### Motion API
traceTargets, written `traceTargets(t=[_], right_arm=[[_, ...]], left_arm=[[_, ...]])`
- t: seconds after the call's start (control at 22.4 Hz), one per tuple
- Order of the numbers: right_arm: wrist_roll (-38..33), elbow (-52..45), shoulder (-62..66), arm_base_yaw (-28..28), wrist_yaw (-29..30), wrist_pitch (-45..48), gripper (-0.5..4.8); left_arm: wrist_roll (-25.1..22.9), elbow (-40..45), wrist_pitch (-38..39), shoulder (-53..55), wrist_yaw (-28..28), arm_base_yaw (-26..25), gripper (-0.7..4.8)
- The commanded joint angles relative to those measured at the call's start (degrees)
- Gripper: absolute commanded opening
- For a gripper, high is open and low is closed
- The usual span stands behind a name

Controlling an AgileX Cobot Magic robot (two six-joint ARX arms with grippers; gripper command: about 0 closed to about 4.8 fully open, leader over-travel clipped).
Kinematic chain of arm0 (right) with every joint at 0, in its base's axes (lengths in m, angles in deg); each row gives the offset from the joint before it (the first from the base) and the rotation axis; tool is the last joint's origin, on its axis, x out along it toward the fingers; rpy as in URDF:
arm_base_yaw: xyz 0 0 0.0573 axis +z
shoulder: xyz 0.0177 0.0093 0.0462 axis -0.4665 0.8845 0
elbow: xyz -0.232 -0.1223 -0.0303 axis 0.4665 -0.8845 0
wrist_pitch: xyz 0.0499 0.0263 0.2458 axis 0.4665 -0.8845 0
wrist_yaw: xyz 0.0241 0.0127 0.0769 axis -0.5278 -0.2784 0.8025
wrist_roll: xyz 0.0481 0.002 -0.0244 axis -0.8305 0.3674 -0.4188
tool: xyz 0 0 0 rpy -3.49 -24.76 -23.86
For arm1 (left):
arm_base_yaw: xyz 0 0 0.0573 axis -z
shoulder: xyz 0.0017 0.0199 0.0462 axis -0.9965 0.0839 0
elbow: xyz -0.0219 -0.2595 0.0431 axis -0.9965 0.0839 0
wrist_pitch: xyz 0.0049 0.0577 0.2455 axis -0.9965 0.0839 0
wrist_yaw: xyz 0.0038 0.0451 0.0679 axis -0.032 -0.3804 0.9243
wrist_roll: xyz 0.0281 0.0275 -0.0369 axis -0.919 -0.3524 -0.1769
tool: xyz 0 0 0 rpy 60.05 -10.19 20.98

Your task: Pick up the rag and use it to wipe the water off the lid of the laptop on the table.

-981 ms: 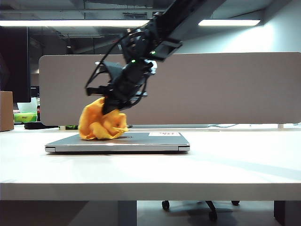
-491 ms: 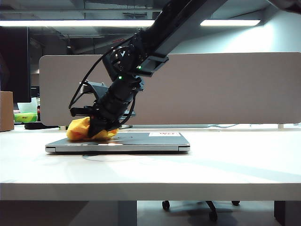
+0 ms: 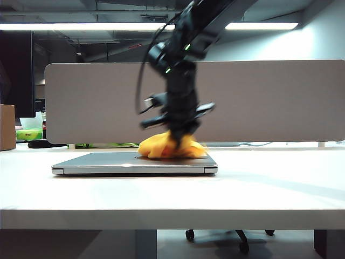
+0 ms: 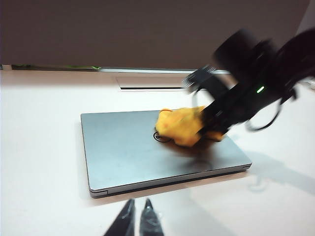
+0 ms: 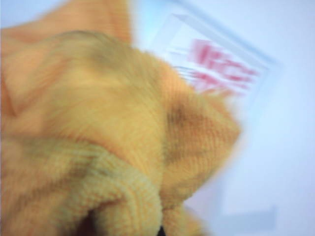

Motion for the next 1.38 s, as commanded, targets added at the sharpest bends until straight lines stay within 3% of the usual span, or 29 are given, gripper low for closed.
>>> traceTargets(t=[0.04, 0.54, 0.58, 0.62, 0.67, 0.71, 0.98, 1.16, 1.2, 1.38], right_arm=[[-0.59, 0.72, -6.82, -1.16, -2.14, 0.31, -0.01], [-0.04, 0.72, -21.79, -8.02, -3.54, -3.96, 0.05], [-0.04, 0.72, -22.67, -9.18, -2.99, -6.64, 1.15], [-0.13, 0.72, -23.21, -10.21, -3.06, -10.01, 3.00], [-0.13, 0.72, -23.47, -10.73, -3.52, -11.98, 4.15], [-0.50, 0.72, -23.91, -11.52, -4.26, -15.34, 4.79], [0.57, 0.68, -27.06, -12.85, -3.39, -19.41, 4.79], [6.25, 0.68, -32.26, -13.68, 1.73, -18.01, 0.32], [6.82, 0.68, -33.59, -14.01, 3.61, -17.53, -0.15], [4.57, 0.66, -41.38, -16.17, 9.31, -16.57, -0.02]], left_arm=[[-0.02, -0.09, -0.70, 0.02, -0.17, 0.07, 0.19], [-0.02, -0.09, -0.70, 0.02, -0.17, 0.07, 0.19], [-0.04, -0.09, -0.70, 0.02, -0.17, 0.07, 0.19], [-0.02, -0.09, -0.70, 0.02, -0.17, 0.07, 0.19], [-0.02, -0.09, -0.70, 0.02, -0.17, 0.07, 0.19], [-0.02, -0.09, -0.70, 0.02, -0.17, 0.07, 0.19], [-0.02, -0.09, -0.70, 0.02, -0.17, 0.07, 0.19], [-0.02, -0.09, -0.70, 0.02, -0.17, 0.07, 0.19], [-0.02, -0.09, -0.70, 0.02, -0.17, 0.07, 0.19], [-0.02, -0.09, -0.70, 0.02, -0.17, 0.07, 0.19]])
